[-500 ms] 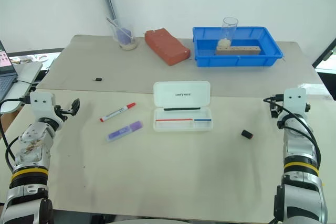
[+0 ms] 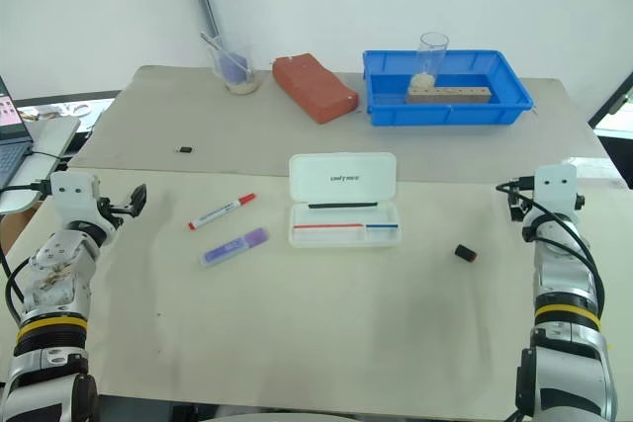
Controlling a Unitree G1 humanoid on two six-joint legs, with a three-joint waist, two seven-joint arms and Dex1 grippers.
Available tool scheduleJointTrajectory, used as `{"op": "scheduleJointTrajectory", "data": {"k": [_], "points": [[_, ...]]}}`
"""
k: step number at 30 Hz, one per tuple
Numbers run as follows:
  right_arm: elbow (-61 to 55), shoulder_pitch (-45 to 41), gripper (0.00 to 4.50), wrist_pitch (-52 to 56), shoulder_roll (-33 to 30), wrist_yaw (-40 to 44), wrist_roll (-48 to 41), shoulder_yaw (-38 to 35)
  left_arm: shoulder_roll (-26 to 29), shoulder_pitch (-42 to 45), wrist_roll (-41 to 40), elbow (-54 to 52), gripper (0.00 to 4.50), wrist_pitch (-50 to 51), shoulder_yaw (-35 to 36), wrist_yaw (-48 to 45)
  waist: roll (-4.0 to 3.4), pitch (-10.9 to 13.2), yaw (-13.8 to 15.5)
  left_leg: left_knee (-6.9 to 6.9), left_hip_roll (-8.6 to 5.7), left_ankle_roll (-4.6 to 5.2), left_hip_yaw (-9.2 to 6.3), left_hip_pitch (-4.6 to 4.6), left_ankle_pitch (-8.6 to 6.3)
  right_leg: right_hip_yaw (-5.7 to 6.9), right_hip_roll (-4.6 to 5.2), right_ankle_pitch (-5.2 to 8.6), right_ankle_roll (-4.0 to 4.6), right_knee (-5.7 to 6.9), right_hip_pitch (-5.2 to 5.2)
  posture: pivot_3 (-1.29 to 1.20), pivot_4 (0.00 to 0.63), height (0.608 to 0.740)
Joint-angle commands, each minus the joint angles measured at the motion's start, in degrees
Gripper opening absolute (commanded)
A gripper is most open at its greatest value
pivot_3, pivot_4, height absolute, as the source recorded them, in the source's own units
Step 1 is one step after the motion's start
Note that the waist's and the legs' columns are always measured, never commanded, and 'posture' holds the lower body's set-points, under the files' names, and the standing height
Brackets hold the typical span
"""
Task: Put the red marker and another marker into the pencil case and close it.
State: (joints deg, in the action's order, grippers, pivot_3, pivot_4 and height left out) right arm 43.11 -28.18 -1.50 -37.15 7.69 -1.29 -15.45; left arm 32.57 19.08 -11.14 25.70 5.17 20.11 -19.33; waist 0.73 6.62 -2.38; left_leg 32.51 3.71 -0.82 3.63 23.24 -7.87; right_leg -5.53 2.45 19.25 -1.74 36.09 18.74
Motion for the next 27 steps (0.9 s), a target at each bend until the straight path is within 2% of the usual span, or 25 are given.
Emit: {"op": "scheduleJointTrajectory", "data": {"k": [1,5,10,13,18,21,24,27], "points": [[-4.5,-1.2,3.95,0.1,-2.2,1.3,-0.4,-0.5,2.3,-0.2,-1.1,-3.1,4.44,-0.5,1.1,-2.3,0.00,0.0,0.0,0.00,0.00,0.00,0.00,0.00,0.00,0.00,0.00,0.00,0.00,0.00,0.01,0.00,0.150,0.740],[-10.7,-1.8,3.95,1.6,-2.3,6.8,-1.3,1.1,4.0,-0.5,-3.7,-7.4,4.44,2.1,0.2,-8.6,-0.02,0.0,-0.1,-0.10,0.01,0.00,0.03,0.00,0.00,-0.01,0.00,0.00,0.01,0.00,0.07,0.00,0.150,0.740],[-22.2,-3.1,3.95,7.0,-2.2,19.4,-5.6,4.4,7.4,-0.7,-8.3,-15.5,4.44,9.9,-2.8,-19.6,-0.04,0.0,-0.1,-0.16,0.02,-0.01,0.05,0.00,0.00,-0.01,-0.01,-0.01,0.02,0.01,0.11,0.00,0.150,0.740],[-27.4,-4.2,3.95,11.0,-2.6,24.1,-7.6,5.3,9.3,0.7,-10.1,-20.5,4.44,14.1,-5.7,-24.4,-0.07,0.0,-0.1,-0.19,0.04,-0.01,0.06,0.02,0.00,-0.01,-0.02,-0.01,0.02,0.01,0.15,0.00,0.150,0.740],[-39.1,-2.6,3.95,20.6,-3.8,34.0,-15.3,6.3,10.3,4.7,-9.8,-31.1,4.44,18.7,-16.7,-32.6,-0.04,0.1,1.2,-0.17,0.03,-0.02,0.09,0.17,0.00,0.04,0.04,-0.01,0.03,-0.02,0.23,0.00,0.150,0.740],[-48.5,0.9,3.95,26.2,-5.9,39.0,-19.2,7.1,8.8,7.8,-5.2,-32.3,4.44,16.3,-24.7,-35.2,-0.07,0.1,1.7,-0.15,0.01,-0.02,0.11,0.25,0.00,0.02,0.03,-0.01,0.04,-0.02,0.31,0.00,0.150,0.740],[-59.5,6.3,3.95,32.5,-8.8,41.8,-23.6,7.0,4.0,13.1,-3.0,-31.5,4.44,16.7,-32.0,-36.7,-0.07,0.1,2.1,-0.13,0.01,0.00,0.07,0.33,0.00,0.05,0.00,0.00,0.06,-0.04,0.34,0.00,0.150,0.740],[-67.8,11.2,3.95,36.9,-9.8,41.0,-26.4,6.4,-1.7,17.4,0.8,-27.6,4.44,16.3,-38.9,-37.5,-0.07,0.1,2.3,0.07,0.02,0.03,-0.02,0.57,0.02,0.06,-0.08,-0.01,0.05,-0.03,0.46,0.00,0.150,0.740]]}}
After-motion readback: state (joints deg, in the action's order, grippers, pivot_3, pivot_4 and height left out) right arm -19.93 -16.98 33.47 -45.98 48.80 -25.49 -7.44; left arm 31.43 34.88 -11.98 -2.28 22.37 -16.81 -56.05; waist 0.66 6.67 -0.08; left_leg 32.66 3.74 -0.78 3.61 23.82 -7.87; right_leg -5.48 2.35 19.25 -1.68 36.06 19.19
